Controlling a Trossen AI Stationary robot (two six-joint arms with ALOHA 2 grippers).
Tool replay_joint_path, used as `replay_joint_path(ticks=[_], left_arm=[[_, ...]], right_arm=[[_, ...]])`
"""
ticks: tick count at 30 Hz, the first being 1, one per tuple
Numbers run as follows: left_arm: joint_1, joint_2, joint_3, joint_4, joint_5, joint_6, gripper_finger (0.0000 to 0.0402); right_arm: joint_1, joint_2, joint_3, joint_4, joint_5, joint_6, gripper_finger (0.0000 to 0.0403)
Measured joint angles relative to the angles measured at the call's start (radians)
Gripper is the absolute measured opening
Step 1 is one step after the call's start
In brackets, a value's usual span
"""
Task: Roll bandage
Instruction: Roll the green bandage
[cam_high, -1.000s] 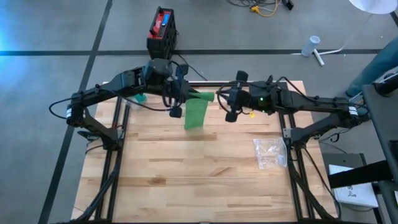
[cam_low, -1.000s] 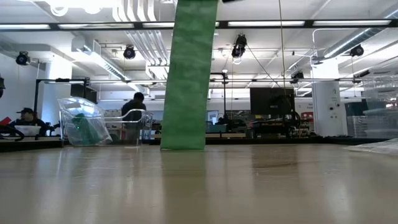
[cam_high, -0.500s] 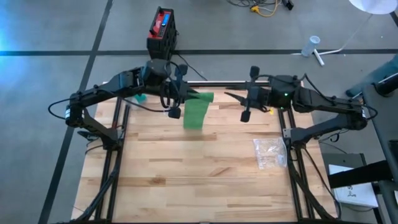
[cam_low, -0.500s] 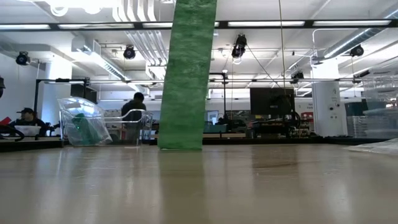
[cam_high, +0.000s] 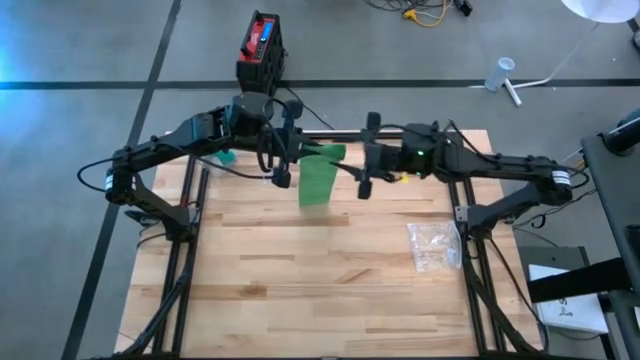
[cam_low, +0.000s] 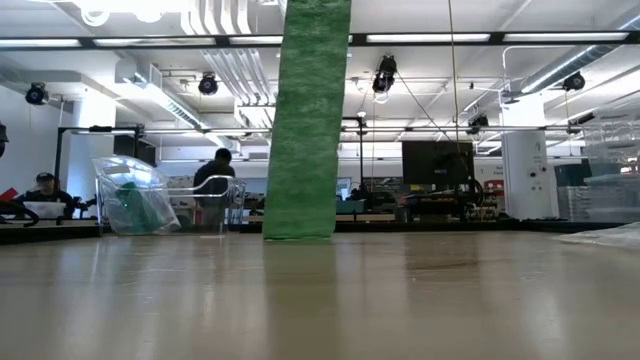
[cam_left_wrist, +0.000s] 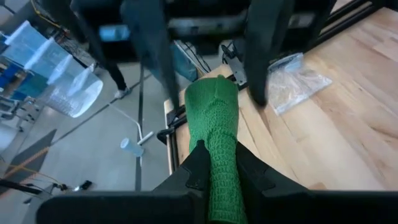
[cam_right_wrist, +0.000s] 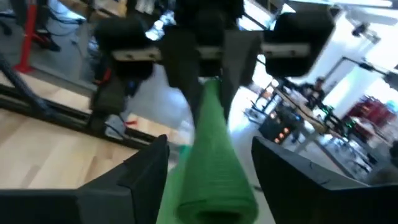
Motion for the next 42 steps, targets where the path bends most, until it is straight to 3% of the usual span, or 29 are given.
replay_joint_path(ticks=[6,16,22,29,36,39,42], left_arm=[[0.001,0.000,0.000,0.007,-0.004,0.017,0.0025],[0.001,-0.001,0.000,0.027,-0.005,-0.001,0.0033],[0.024,-0.036,-0.001,0.031,0.037,-0.056,0.0092],[0.174,-0.063,-0.001,0.029,0.403,-0.234,0.0190],[0.237,-0.001,-0.001,0.061,0.665,-0.471,0.0273],[0.236,0.015,-0.001,0.058,0.726,-0.549,0.0301],[0.237,0.017,-0.001,0.062,0.712,-0.613,0.0323]], right_arm=[[-0.033,0.029,0.008,-0.003,0.020,0.002,0.0191],[-0.038,0.021,0.009,-0.005,0.018,-0.073,0.0024],[-0.005,-0.005,0.009,0.000,0.026,-0.196,0.0024],[0.026,-0.034,0.012,-0.005,0.029,-0.341,0.0024],[0.049,-0.032,0.012,-0.057,0.030,-0.516,0.0024],[0.052,-0.030,0.011,-0.081,0.049,-0.592,0.0024],[0.049,-0.030,0.011,-0.083,0.070,-0.646,0.0024]])
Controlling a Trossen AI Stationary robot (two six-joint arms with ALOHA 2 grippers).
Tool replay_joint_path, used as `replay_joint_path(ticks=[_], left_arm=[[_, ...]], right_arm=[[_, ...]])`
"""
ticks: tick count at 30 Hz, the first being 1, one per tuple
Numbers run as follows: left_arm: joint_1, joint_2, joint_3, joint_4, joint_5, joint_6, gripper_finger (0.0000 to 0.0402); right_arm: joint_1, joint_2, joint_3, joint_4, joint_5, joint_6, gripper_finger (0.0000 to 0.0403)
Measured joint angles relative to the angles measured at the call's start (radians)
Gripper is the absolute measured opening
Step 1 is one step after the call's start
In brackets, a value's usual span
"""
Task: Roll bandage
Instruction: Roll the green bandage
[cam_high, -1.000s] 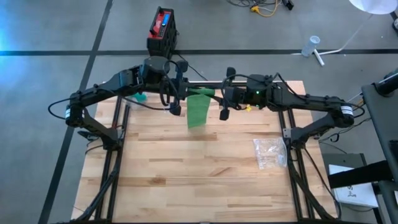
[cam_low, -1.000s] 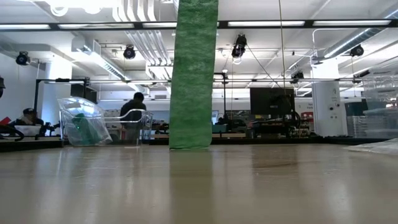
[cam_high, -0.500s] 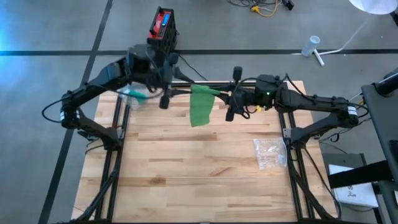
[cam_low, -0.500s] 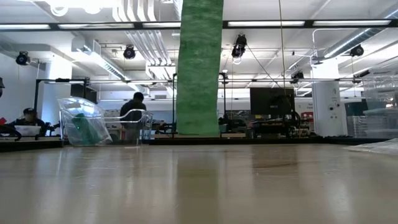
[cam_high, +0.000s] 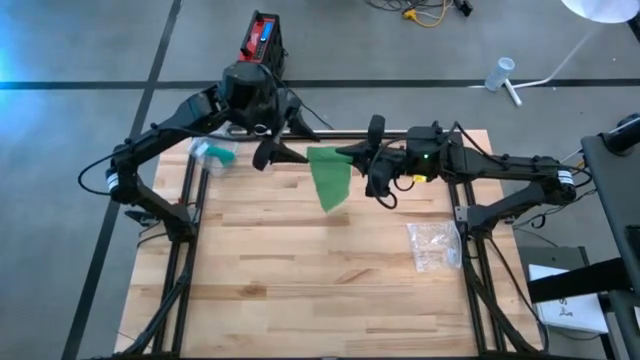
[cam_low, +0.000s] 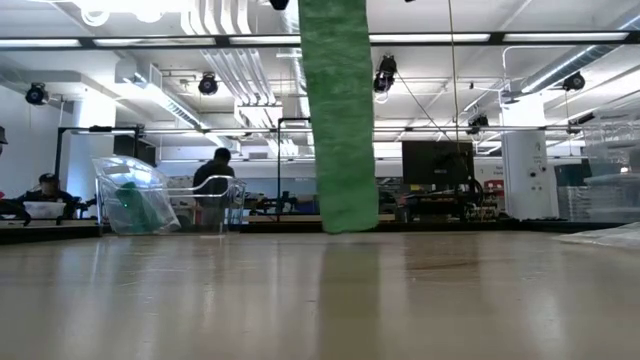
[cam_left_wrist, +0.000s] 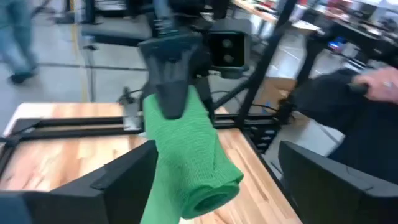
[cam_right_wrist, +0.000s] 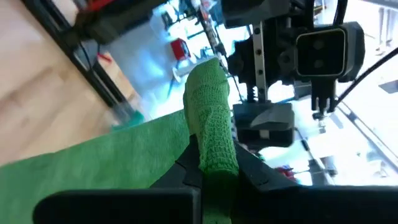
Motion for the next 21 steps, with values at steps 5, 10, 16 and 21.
replay_joint_path(ticks=[5,10,16,21], left_arm=[[-0.001,0.018,0.000,0.007,-0.112,-0.104,0.0340],[-0.001,0.043,0.000,0.007,-0.130,-0.120,0.0334],[-0.001,0.072,0.000,0.005,-0.093,-0.111,0.0313],[-0.001,0.072,0.000,0.005,-0.090,-0.081,0.0286]], right_arm=[[0.001,0.004,0.000,0.012,0.033,-0.096,0.0024],[0.000,0.010,0.000,0.024,0.043,-0.129,0.0024],[0.000,0.022,-0.001,0.045,0.116,-0.140,0.0023],[0.000,0.023,-0.001,0.046,0.136,-0.137,0.0023]])
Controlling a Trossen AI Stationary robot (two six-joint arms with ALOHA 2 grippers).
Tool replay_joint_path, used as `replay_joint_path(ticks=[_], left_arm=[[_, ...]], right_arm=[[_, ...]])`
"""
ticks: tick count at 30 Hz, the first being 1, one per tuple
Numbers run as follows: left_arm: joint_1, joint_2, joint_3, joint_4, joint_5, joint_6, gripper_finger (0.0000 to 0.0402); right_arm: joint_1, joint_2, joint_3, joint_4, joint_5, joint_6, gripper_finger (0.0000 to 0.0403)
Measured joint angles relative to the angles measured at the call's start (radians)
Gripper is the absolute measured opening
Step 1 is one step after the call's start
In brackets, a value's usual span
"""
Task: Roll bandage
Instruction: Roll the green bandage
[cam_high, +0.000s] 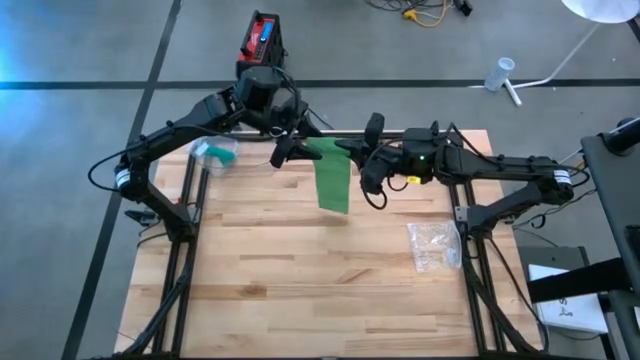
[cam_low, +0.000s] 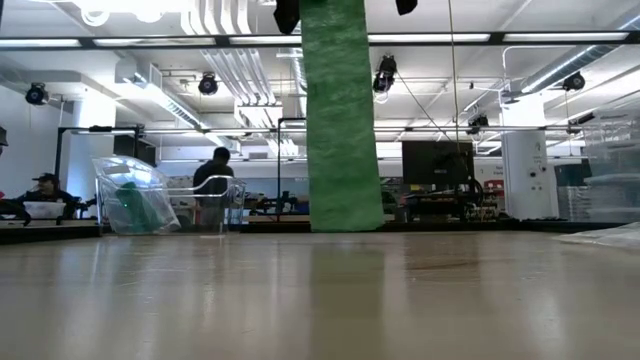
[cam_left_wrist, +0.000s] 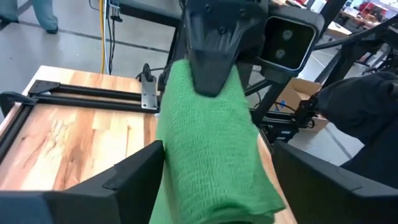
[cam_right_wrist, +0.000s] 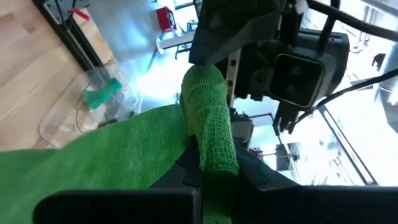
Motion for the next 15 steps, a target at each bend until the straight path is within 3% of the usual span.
replay_joint_path(ticks=[9,15], left_arm=[[0.000,0.000,0.000,-0.002,-0.001,0.006,0.0213],[0.000,0.000,0.000,-0.002,-0.004,0.018,0.0118]], right_arm=[[0.000,0.000,0.000,0.025,0.036,0.027,0.0024],[0.000,0.000,0.000,0.006,0.033,0.104,0.0029]])
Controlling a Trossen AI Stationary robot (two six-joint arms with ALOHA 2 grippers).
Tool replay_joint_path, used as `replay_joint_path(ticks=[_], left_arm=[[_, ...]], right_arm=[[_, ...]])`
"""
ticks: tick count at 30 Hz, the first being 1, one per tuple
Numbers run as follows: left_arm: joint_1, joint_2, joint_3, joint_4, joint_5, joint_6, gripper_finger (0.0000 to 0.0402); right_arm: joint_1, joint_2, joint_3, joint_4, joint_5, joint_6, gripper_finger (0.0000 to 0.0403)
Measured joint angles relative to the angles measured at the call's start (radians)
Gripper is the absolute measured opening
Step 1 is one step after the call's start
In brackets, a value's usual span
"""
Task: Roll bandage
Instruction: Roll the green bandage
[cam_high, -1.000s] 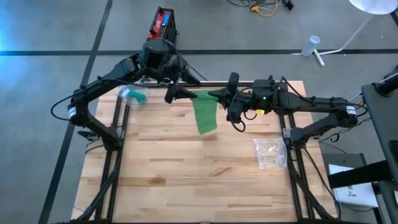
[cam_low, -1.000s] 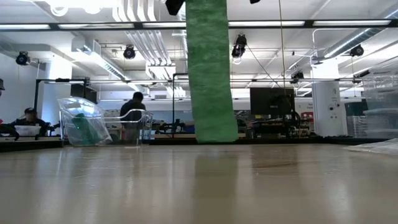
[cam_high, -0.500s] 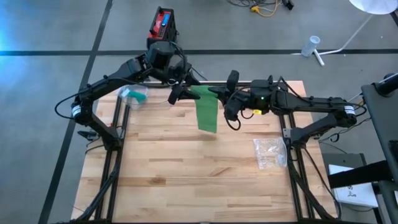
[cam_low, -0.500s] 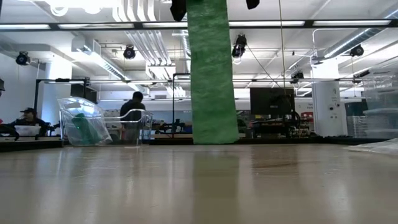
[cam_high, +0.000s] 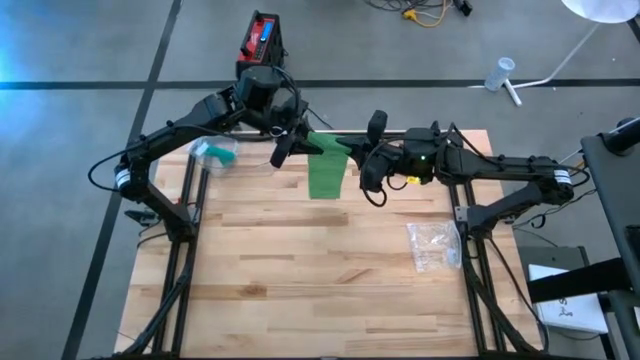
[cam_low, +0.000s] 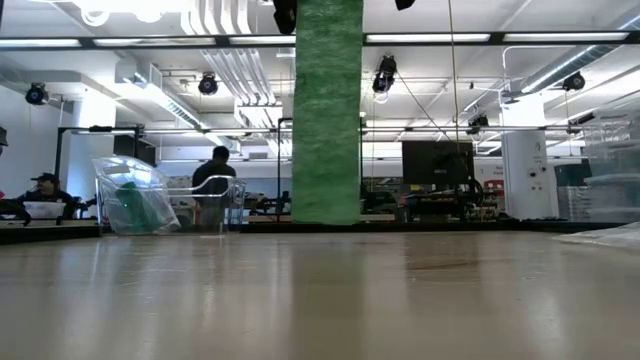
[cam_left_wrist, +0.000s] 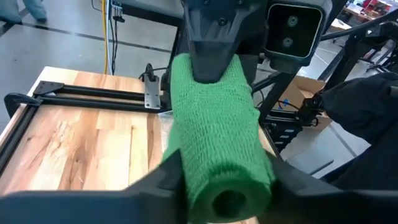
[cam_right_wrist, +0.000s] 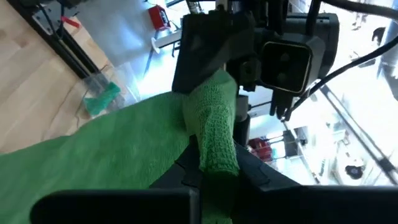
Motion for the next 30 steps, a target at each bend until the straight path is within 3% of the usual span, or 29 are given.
replay_joint_path(ticks=[5,11,20,25,30], left_arm=[[0.001,0.000,0.000,-0.003,-0.028,0.038,0.0027],[0.001,-0.006,0.000,-0.036,-0.035,0.149,0.0030],[-0.001,-0.025,0.000,-0.159,-0.134,0.509,0.0024],[-0.015,-0.028,0.000,-0.161,-0.130,0.620,0.0025],[-0.021,-0.030,0.000,-0.145,-0.127,0.613,0.0025]], right_arm=[[0.000,0.000,0.000,-0.025,-0.005,0.156,0.0065],[0.000,-0.007,0.004,-0.039,-0.051,0.409,0.0147],[-0.036,-0.015,0.018,-0.077,-0.240,0.833,0.0277],[-0.074,0.002,0.018,-0.072,-0.245,0.975,0.0295],[-0.082,0.023,0.017,-0.070,-0.297,0.993,0.0271]])
